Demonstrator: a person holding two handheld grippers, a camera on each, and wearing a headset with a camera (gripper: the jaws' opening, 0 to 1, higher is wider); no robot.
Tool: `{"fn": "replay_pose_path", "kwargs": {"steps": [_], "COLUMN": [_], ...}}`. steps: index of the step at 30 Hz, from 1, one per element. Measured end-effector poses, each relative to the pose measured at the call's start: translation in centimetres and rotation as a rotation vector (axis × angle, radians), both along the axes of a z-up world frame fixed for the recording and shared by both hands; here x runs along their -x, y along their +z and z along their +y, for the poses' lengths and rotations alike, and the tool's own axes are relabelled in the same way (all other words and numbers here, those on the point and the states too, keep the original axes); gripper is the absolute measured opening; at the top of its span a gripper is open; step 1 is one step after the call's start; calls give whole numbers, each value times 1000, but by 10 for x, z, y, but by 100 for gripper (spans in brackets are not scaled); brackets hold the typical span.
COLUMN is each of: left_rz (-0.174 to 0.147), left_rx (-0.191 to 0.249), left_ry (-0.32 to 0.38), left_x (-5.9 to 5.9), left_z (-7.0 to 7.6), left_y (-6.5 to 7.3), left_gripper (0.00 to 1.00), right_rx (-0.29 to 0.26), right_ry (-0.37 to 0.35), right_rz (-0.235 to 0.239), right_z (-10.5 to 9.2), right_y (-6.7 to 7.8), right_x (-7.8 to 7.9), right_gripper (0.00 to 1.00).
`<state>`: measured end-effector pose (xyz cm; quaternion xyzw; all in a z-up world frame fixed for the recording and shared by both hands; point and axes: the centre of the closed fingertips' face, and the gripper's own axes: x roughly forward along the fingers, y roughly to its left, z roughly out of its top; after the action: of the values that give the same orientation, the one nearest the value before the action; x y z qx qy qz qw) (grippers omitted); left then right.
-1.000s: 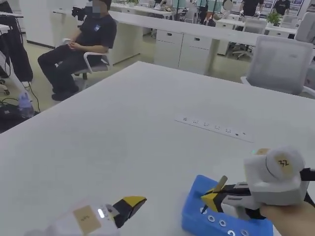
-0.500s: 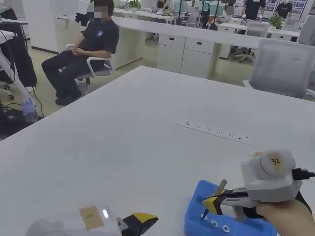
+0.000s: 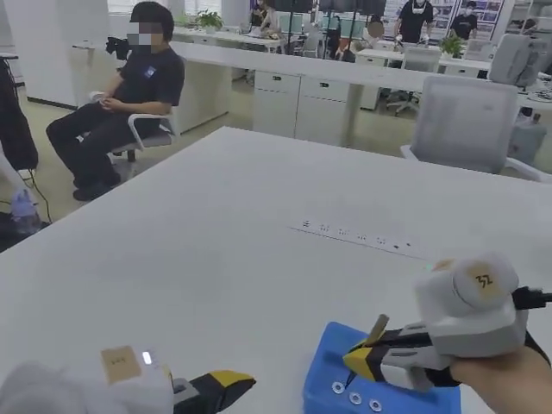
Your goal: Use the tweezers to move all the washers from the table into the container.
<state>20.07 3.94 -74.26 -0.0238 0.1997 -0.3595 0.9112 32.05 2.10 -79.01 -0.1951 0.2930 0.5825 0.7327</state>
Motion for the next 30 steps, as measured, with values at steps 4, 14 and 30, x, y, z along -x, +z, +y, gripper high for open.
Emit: {"fn": "replay_pose_path", "kwargs": {"steps": [4, 14, 30], "left_rz": [-14, 3, -50], "left_rx": [-58, 13, -53], "left_ry": [-62, -171, -487], "left_x": [6, 13, 14], "left_z": [-9, -35, -92], "left_y": [6, 39, 51], "left_gripper": [81, 74, 32], "right_rx": [-6, -31, 92], "right_ry": [20, 45, 157], "right_rz": [-9, 23, -41], "right_z": [-13, -40, -62], "right_y": [18, 36, 13], "right_x": [17, 71, 132], "right_gripper": [4, 4, 4]}}
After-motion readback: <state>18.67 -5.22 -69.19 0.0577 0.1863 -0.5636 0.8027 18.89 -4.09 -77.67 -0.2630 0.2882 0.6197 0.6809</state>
